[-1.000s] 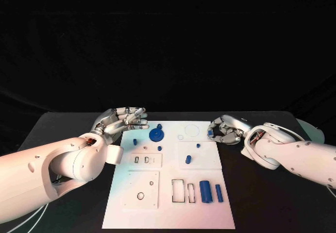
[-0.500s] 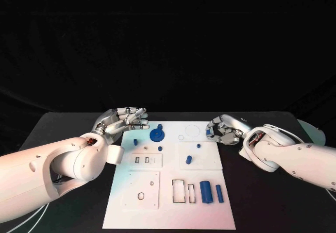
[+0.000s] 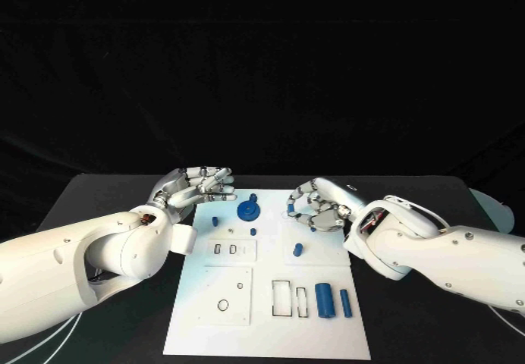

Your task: Assemble the parts on the task board

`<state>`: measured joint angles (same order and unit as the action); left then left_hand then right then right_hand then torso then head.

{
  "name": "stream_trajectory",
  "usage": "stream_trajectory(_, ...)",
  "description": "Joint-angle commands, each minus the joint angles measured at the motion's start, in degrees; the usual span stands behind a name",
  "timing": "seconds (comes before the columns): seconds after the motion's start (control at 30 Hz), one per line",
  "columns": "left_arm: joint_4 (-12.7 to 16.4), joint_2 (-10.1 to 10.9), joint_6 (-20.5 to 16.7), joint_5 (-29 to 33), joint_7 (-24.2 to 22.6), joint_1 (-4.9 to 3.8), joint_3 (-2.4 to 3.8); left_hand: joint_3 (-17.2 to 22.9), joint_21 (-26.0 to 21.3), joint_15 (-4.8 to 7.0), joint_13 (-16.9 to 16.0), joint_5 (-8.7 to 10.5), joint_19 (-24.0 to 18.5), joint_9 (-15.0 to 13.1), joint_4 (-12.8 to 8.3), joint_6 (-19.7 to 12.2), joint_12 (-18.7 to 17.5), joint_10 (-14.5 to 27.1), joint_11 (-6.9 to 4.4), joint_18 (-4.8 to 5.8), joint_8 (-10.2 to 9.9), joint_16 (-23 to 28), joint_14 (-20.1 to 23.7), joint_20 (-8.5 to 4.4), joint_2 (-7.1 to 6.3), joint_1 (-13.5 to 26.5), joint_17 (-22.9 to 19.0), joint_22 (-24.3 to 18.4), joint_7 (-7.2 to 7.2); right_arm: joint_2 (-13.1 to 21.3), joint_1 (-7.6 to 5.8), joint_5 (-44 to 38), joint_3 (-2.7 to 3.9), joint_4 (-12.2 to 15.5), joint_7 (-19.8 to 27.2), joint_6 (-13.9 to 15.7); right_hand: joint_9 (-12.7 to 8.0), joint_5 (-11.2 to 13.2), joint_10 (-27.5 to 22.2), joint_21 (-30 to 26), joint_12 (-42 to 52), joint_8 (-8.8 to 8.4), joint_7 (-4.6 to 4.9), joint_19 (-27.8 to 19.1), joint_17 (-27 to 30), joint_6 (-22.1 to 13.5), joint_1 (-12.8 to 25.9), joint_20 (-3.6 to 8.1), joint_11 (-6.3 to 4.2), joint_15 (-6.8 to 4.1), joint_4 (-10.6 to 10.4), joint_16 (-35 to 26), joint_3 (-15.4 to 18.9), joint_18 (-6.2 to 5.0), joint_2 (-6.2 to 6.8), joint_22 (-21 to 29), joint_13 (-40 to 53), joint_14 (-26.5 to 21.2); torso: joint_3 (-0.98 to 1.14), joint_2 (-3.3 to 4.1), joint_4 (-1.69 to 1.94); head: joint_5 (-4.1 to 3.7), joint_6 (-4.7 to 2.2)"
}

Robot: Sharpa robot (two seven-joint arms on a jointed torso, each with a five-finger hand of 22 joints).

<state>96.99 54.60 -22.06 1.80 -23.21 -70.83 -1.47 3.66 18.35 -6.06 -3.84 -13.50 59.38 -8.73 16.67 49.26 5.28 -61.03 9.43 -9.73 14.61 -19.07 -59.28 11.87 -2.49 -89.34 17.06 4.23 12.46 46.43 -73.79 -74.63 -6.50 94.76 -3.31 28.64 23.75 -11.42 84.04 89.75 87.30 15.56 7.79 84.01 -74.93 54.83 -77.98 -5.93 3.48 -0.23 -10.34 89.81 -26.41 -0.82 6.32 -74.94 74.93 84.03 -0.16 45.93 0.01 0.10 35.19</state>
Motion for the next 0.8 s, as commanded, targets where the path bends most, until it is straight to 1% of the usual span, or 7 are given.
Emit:
stream_trajectory(0.03,-0.5,-0.5,1.3,0.1,-0.4,-0.08,0.04,0.3,-0.3,-0.34,0.0,0.16,0.5,0.1,-0.1,0.1,-0.3,-0.2,0.12,-0.83,-0.3,0.2,0.2,-0.05,-0.05,0.6,0.1,-0.1,0.61,-2.2,0.09,-3.4,-0.16,0.7,-4.8,-0.1,0.9,0.2,3.2,0.3,-0.4,0.3,-0.16,6.0,-15.1,0.0,0.2,0.22,-0.38,-0.39,-0.2,0.2,-0.2,0.82,-0.48,-15.1,11.7,6.0,-0.1,-0.09,0.27,0.19,0.03)
stream_trajectory(0.2,-1.4,-1.0,1.2,0.1,-0.6,-0.08,0.04,0.3,-0.3,-0.34,0.0,0.16,0.5,0.1,-0.1,0.1,-0.3,-0.2,0.12,-0.83,-0.3,0.2,0.2,-0.05,-0.05,0.6,0.1,-0.1,0.61,-6.5,0.86,-5.4,-0.6,-0.6,-7.0,-1.4,0.9,0.2,3.1,0.3,-0.4,0.28,-0.15,6.0,-15.1,-0.1,0.2,0.22,-0.38,-0.39,-0.2,0.2,-0.3,0.82,-0.48,-15.1,11.7,6.0,-0.29,-0.3,0.23,0.86,0.38)
stream_trajectory(0.3,-1.7,-1.1,1.0,0.1,-0.8,-0.08,0.04,0.3,-0.3,-0.34,0.0,0.16,0.5,0.1,-0.1,0.1,-0.3,-0.2,0.12,-0.83,-0.3,0.2,0.2,-0.05,-0.05,0.6,0.1,-0.1,0.61,-8.6,1.69,-6.9,-0.78,-1.5,-8.2,-2.0,0.9,0.1,3.1,0.3,-0.4,0.29,-0.12,6.0,-15.1,-0.2,0.4,0.22,-0.36,-0.38,-0.2,0.2,-0.2,0.82,-0.37,-15.1,11.7,6.0,-0.37,-0.36,0.19,1.69,0.67)
stream_trajectory(0.37,-1.9,-1.1,1.0,0.1,-0.8,-0.08,0.04,0.3,-0.3,-0.34,0.0,0.16,0.5,0.1,-0.1,0.1,-0.3,-0.2,0.12,-0.83,-0.3,0.2,0.2,-0.05,-0.05,0.6,0.1,-0.1,0.61,-10.0,2.31,-7.9,-0.87,-2.1,-8.9,-2.4,1.0,0.0,3.1,0.3,-0.4,0.35,-0.13,6.0,-15.1,-0.1,0.6,0.22,-0.35,-0.37,-0.3,0.2,-0.2,0.82,-0.3,-15.1,11.7,6.0,-0.41,-0.43,0.13,1.95,0.8)
stream_trajectory(0.5,-2.1,-1.1,0.9,0.1,-0.9,-0.08,0.04,0.3,-0.4,-0.35,0.0,0.19,0.5,0.1,0.0,0.1,-0.4,-0.3,0.13,-0.83,-0.3,0.2,0.2,-0.04,-0.06,0.6,0.1,-0.1,0.62,-11.9,3.22,-9.8,-0.97,-2.9,-9.9,-3.0,1.1,0.1,3.2,0.3,-0.4,0.47,-0.18,6.0,-15.1,0.0,0.8,0.22,-0.38,-0.38,-0.3,0.2,-0.2,0.82,-0.24,-15.1,11.7,6.0,-0.41,-0.43,0.1,2.14,0.63)
stream_trajectory(0.6,-2.2,-1.1,0.8,0.1,-1.0,-0.08,0.04,0.3,-0.4,-0.35,0.0,0.19,0.5,0.1,0.0,0.1,-0.4,-0.3,0.12,-0.82,-0.3,0.3,0.2,-0.04,-0.05,0.7,0.1,-0.1,0.61,-13.4,3.79,-11.0,-1.04,-3.7,-10.6,-3.8,1.1,0.1,3.2,0.3,-0.4,0.55,-0.22,6.0,-15.1,0.1,0.9,0.23,-0.4,-0.39,-0.3,0.2,-0.1,0.82,-0.16,-15.1,11.7,6.0,-0.28,-0.34,0.18,2.08,0.74)
stream_trajectory(0.8,-2.3,-1.1,0.7,0.1,-0.9,-0.09,0.04,0.3,-0.6,-0.39,0.0,0.22,0.3,0.1,0.0,0.2,-0.4,-0.4,0.12,-0.78,-0.3,0.4,0.2,0.04,-0.09,0.8,0.2,-0.2,0.6,-15.2,4.49,-12.3,-1.22,-5.0,-11.5,-4.7,1.2,0.1,3.2,0.3,-0.3,0.64,-0.26,6.0,-15.1,0.2,1.0,0.23,-0.43,-0.41,-0.3,0.2,-0.1,0.82,-0.1,-15.1,11.8,6.0,-0.37,-0.31,0.28,2.43,1.22)
